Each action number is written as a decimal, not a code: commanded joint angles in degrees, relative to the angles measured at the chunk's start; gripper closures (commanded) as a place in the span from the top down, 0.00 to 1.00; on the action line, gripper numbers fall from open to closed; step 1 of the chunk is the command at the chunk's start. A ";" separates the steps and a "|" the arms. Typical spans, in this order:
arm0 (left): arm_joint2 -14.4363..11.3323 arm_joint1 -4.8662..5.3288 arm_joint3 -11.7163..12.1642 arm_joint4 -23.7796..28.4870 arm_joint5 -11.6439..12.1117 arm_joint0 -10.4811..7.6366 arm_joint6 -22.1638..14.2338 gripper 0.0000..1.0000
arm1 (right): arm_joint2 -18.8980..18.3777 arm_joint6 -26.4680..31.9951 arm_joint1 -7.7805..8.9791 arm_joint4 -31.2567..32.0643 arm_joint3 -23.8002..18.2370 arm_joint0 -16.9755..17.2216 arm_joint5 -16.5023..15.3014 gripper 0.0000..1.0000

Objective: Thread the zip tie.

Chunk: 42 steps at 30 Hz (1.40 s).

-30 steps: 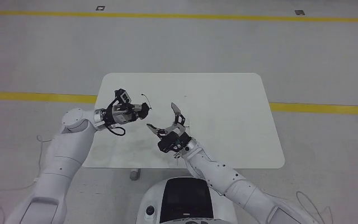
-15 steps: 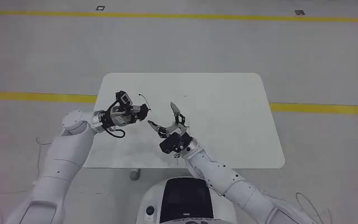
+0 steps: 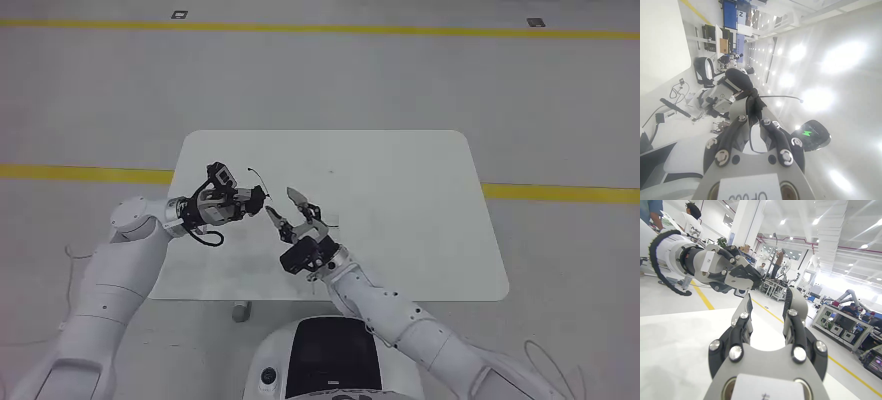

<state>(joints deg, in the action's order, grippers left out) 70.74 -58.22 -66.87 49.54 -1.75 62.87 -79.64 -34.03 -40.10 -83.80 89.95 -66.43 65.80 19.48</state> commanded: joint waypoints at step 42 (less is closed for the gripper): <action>0.00 0.00 0.00 0.00 0.00 0.00 0.00 0.00 | 1.47 -1.11 -0.74 0.00 1.50 -2.09 0.00 0.10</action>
<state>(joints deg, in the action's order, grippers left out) 70.74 -58.22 -66.87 49.54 -1.75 62.88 -79.64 -32.59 -41.26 -84.53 89.95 -64.94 63.74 19.48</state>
